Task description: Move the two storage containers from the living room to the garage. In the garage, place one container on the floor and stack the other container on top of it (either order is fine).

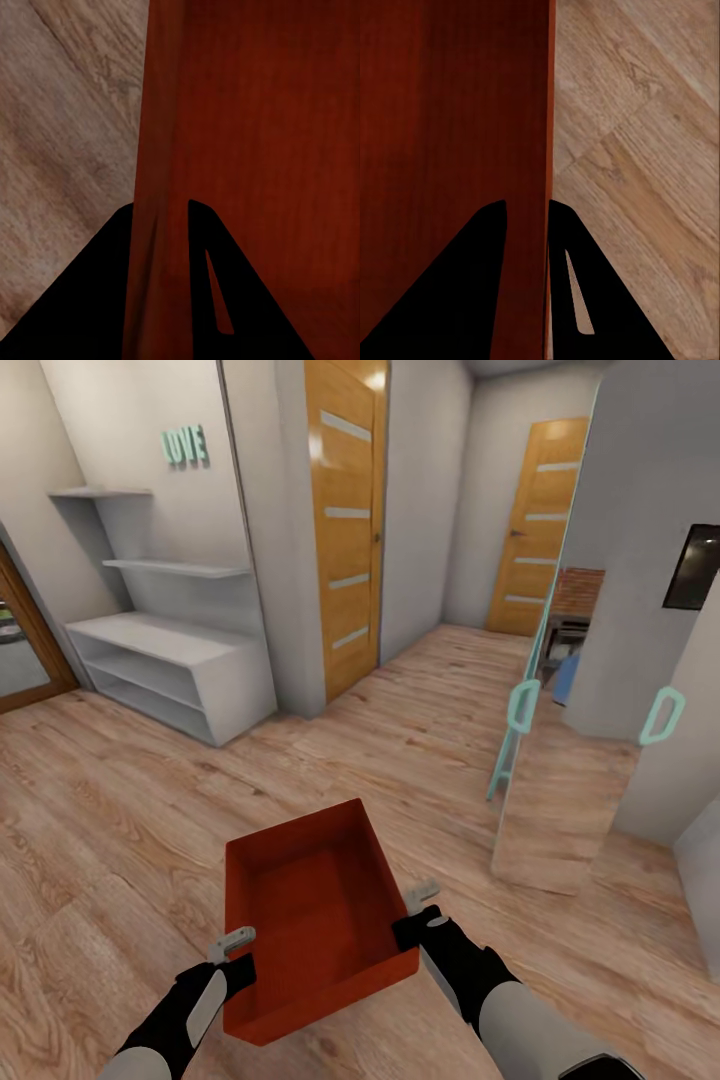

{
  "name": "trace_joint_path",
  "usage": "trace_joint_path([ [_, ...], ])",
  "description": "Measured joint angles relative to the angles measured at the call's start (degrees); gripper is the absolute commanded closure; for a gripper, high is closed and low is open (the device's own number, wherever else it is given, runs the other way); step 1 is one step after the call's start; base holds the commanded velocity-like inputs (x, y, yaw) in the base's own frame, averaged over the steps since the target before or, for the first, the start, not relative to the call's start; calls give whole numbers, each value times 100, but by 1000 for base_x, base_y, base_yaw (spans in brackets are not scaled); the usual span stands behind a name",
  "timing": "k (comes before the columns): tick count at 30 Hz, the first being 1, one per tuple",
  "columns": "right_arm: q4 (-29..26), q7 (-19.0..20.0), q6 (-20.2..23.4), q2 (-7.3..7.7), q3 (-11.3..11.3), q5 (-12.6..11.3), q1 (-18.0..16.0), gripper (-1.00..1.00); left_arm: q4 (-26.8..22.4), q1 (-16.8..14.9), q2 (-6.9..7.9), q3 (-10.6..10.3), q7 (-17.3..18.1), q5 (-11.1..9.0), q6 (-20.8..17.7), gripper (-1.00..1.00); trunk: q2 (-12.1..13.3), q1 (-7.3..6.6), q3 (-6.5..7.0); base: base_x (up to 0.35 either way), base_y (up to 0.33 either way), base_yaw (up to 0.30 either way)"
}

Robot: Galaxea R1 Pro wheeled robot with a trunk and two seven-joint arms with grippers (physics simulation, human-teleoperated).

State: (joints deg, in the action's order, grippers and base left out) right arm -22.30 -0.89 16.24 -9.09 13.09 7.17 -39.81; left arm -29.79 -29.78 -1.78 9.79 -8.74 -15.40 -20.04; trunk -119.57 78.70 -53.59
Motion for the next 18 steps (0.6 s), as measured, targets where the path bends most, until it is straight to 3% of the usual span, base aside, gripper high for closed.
trace_joint_path([
  [18, 0, 0, 0, 0, 0, 0, 0, 100, 0, 0, 0, 1, 0, 1, 0, 100, 0, 0, 0, 341, 129, 0],
])
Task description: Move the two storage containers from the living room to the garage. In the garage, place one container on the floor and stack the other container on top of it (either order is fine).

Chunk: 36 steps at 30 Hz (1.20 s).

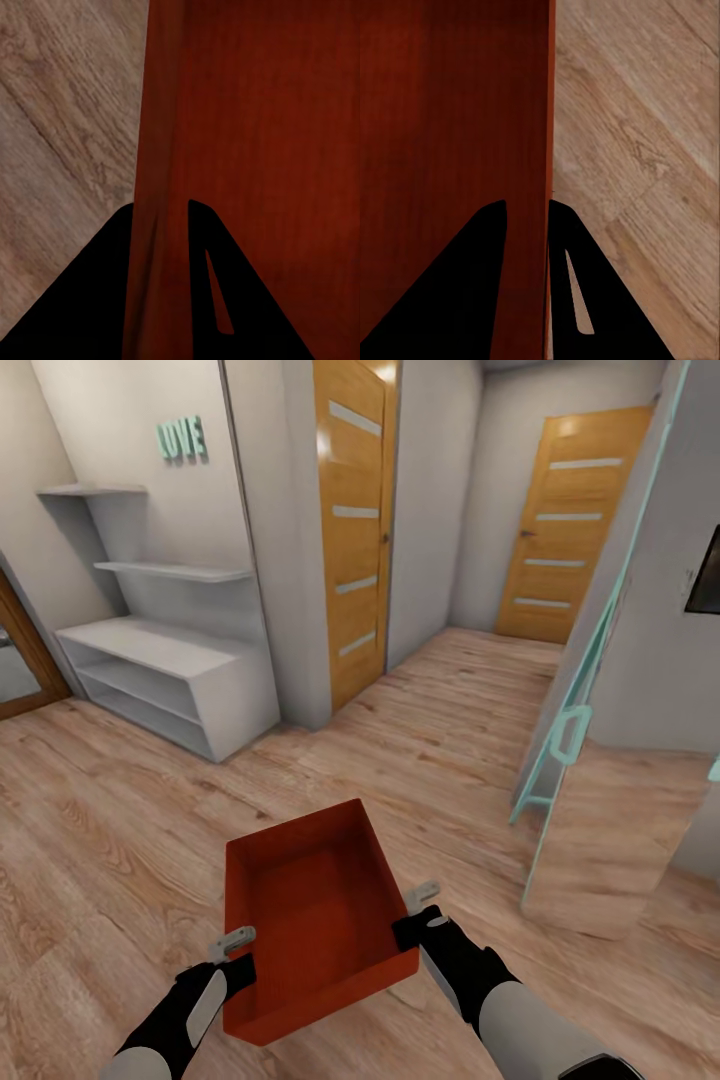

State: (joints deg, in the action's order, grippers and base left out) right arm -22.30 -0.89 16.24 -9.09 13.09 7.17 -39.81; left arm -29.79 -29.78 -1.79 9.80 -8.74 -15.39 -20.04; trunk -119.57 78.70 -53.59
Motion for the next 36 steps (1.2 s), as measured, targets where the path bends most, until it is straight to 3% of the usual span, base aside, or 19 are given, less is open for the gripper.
trace_joint_path([
  [22, -1, -12, -1, -10, -31, 0, 26, 100, 3, 0, 16, -28, 0, 1, -25, 100, 0, 0, 0, 341, 140, -2],
  [36, -5, -14, -2, -11, -33, 0, 28, 100, 3, -2, 17, -33, 1, -2, -22, 100, 0, 0, 16, 341, 146, -222],
])
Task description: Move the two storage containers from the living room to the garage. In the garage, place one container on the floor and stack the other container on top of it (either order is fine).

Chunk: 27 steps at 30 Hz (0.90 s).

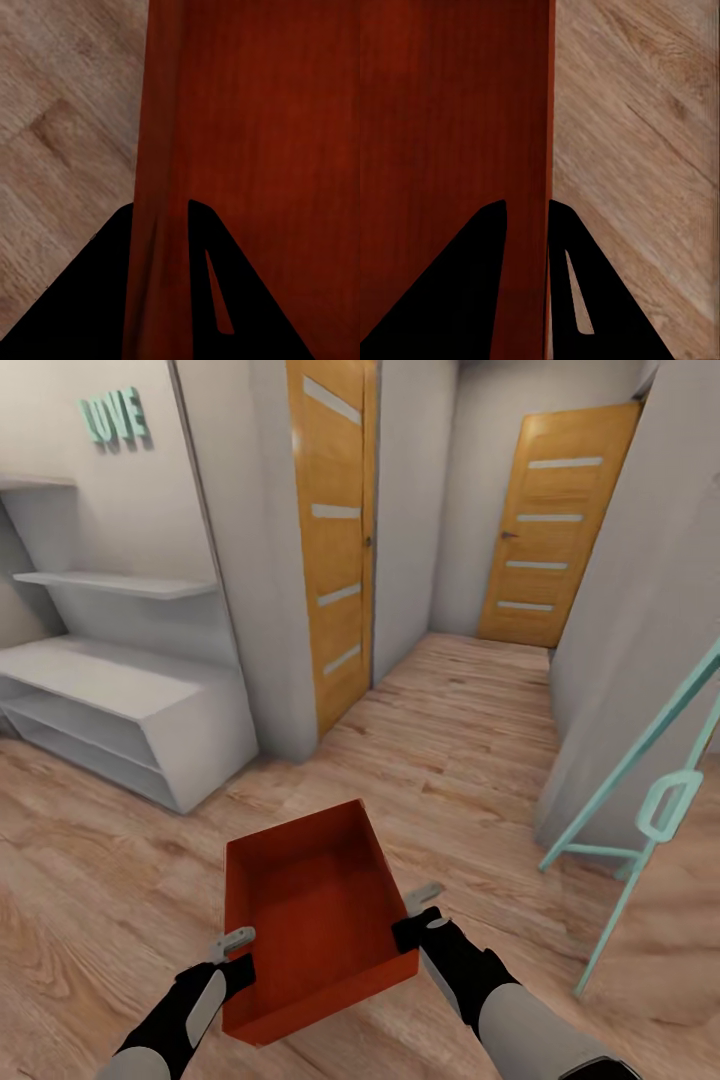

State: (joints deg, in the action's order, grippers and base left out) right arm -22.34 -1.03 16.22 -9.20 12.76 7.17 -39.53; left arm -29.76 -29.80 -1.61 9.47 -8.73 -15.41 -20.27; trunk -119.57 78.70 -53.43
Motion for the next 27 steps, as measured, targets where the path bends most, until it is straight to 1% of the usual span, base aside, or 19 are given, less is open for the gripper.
trace_joint_path([
  [21, -6, 3, 1, 5, 5, 0, 0, 100, 3, 0, -5, 5, 0, 2, 9, 100, 0, 0, 68, 341, 148, -261],
  [23, -5, 14, -1, 14, 5, -1, 0, 100, 3, 1, -17, 18, -8, 12, 11, 100, 0, 0, 76, 341, 148, -154],
  [27, -5, 94, -4, 78, -3, 4, -2, 100, 3, 1, -82, -2, -108, -5, 22, 100, 0, 0, 80, 341, 148, -35],
])
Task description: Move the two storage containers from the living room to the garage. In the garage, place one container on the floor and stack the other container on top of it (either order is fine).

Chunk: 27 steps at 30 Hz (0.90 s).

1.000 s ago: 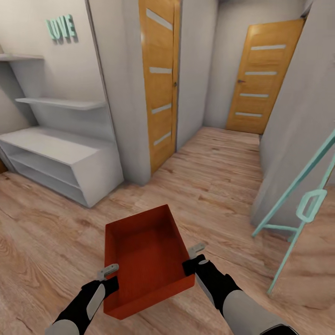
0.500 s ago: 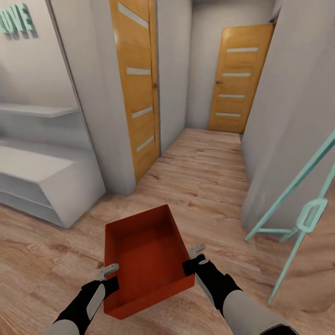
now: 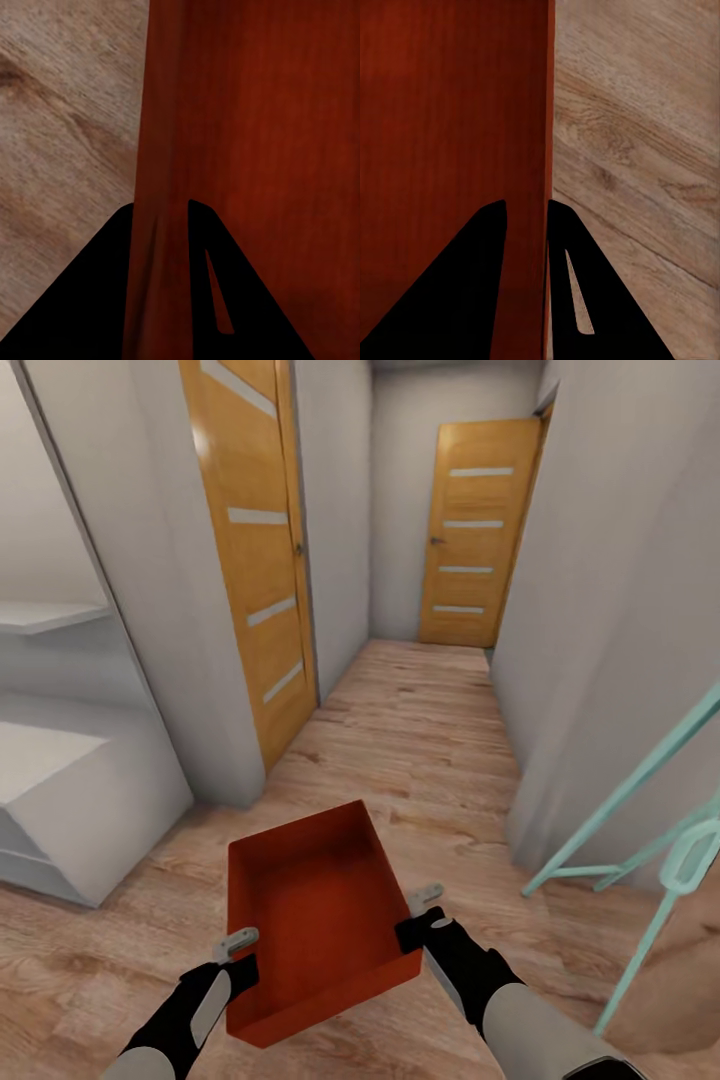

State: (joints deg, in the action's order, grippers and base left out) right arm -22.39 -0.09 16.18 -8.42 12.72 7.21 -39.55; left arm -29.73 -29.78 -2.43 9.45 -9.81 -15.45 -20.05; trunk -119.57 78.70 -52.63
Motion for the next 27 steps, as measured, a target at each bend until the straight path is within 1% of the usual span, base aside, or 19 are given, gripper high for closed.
trace_joint_path([
  [4, 8, 5, 4, -1, -12, 2, 0, 100, -4, 0, 0, -8, -10, -2, -17, 100, 0, 0, 0, 341, 148, -1],
  [8, 9, -70, 2, -60, 1, -3, 1, 100, -1, 0, 60, 14, 85, 13, -20, 100, 0, 0, 0, 341, 148, 0],
  [10, 5, -105, 3, -87, 9, -5, 1, 100, 1, 0, 97, -25, 110, -26, -16, 100, 0, 0, 0, 341, 148, 0],
  [13, 1, -74, -1, -60, 12, -5, 0, 100, 1, 0, 60, 19, 93, 13, -5, 100, 0, 0, 0, 341, 148, -18],
  [14, 0, -86, 0, -69, 12, -4, 1, 100, 1, 0, 71, 13, 106, 11, -8, 100, 0, 0, 1, 341, 148, -170],
  [15, 4, -113, 1, -92, 8, -4, 2, 100, 2, -2, 106, -41, 112, -41, -12, 100, 0, 0, 4, 341, 148, -200],
  [19, 1, -73, 5, -59, 8, -4, 2, 100, 4, -1, 59, 21, 90, 14, -9, 100, 0, 0, 23, 340, 149, -235],
  [23, 6, -100, 1, -82, 2, -4, 5, 100, 4, -2, 89, -13, 109, -8, -19, 100, 0, 0, 45, 341, 149, -248],
  [27, 4, -92, 0, -74, 3, -4, 6, 100, 5, -1, 78, 4, 108, 9, -15, 100, 0, 0, 68, 340, 149, -250],
])
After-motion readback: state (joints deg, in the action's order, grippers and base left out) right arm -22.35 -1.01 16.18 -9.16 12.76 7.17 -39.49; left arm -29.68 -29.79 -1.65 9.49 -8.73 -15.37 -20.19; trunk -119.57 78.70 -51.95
